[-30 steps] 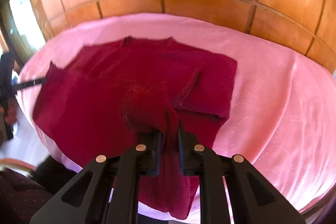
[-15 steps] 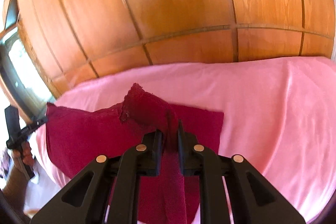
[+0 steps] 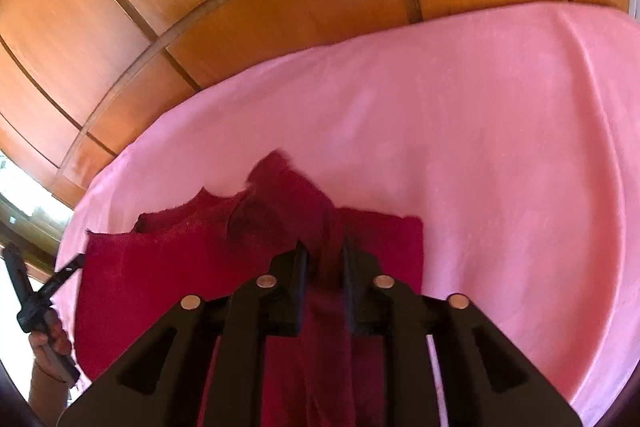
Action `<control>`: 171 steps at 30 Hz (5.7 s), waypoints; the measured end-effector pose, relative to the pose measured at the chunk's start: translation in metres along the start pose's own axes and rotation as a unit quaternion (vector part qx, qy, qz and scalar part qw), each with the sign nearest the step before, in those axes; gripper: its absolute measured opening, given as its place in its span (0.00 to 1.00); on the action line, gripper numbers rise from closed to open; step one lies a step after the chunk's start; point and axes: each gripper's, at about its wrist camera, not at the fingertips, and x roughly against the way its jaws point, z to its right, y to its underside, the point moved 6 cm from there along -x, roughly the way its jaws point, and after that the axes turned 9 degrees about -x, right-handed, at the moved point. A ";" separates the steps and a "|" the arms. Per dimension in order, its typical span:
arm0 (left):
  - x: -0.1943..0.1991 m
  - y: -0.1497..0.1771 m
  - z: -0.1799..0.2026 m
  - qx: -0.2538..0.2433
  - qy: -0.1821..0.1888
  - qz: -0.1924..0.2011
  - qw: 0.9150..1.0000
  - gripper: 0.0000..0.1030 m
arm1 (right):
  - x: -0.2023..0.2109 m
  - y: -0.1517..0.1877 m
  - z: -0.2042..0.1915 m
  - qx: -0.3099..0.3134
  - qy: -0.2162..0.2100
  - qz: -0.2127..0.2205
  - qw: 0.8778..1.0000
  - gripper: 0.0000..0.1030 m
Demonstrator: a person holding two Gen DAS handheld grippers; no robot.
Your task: Fold small clothes
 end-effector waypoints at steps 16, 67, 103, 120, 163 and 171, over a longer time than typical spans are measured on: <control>0.103 0.130 0.006 0.060 0.117 0.022 0.991 0.48 | 0.114 0.135 0.029 0.017 -0.048 -0.020 0.999 0.46; 0.088 0.078 0.026 -0.011 -0.016 0.020 1.000 0.28 | -0.018 0.061 -0.011 0.055 0.082 0.073 0.992 0.59; 0.066 0.021 0.048 -0.056 -0.131 0.087 0.986 0.19 | -0.024 0.067 -0.021 0.087 0.079 0.069 0.991 0.80; 0.040 0.007 0.096 -0.137 -0.105 0.081 0.982 0.19 | -0.024 0.066 -0.018 0.088 0.065 0.068 0.992 0.85; 0.062 0.107 0.080 -0.032 -0.013 0.012 0.999 0.34 | 0.048 0.118 0.042 -0.082 -0.067 0.010 0.994 0.71; 0.056 0.121 0.093 -0.029 0.012 -0.008 0.999 0.34 | 0.043 0.123 0.035 -0.066 -0.063 -0.016 0.996 0.41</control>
